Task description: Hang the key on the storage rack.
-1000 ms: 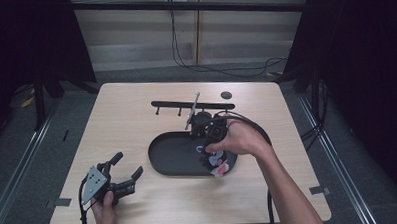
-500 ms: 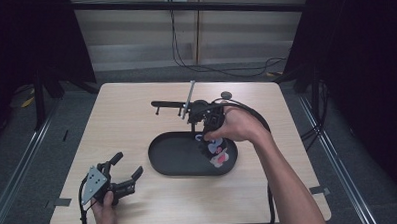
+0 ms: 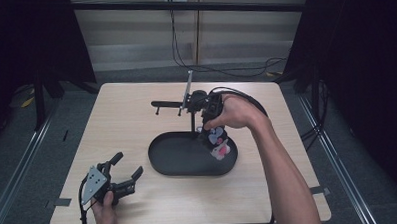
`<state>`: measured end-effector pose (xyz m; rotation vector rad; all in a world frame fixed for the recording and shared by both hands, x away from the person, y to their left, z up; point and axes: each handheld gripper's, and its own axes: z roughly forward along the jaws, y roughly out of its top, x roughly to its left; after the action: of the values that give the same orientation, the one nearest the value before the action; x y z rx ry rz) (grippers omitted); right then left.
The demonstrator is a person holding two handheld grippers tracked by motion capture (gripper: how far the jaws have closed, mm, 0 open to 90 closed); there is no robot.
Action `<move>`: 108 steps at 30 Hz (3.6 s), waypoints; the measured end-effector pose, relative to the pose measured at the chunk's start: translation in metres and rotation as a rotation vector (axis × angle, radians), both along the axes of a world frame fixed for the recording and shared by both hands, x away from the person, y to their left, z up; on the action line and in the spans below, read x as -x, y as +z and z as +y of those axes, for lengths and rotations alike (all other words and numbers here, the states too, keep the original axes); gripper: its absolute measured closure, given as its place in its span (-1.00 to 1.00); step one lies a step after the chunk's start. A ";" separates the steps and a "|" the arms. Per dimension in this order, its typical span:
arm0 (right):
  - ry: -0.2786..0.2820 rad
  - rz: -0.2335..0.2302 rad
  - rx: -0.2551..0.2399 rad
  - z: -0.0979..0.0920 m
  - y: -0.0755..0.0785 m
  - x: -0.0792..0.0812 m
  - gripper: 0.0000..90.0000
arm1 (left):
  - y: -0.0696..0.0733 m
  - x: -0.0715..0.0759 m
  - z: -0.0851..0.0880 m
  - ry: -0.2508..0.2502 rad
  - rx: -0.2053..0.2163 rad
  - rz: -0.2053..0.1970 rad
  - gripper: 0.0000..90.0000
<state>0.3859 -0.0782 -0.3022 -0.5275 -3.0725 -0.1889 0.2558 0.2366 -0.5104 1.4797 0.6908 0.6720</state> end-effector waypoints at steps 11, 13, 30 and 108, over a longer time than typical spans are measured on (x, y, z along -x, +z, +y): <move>-0.055 0.027 -0.020 -0.009 -0.002 -0.024 0.95 | 0.000 0.000 -0.001 0.001 0.010 0.003 -0.66; -0.064 0.018 -0.009 -0.010 -0.002 -0.026 0.95 | 0.000 0.000 -0.001 0.000 0.009 0.004 -0.66; -0.102 0.010 -0.027 -0.016 0.003 -0.037 0.95 | 0.000 0.000 -0.001 0.003 0.012 -0.007 -0.66; -0.321 -0.018 -0.311 -0.056 -0.020 -0.010 -0.13 | 0.000 0.000 0.000 -0.001 -0.005 -0.008 -0.66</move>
<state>0.3963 -0.1344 -0.3220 -0.9934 -2.8698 -0.6637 0.2560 0.2371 -0.5105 1.4811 0.6829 0.6783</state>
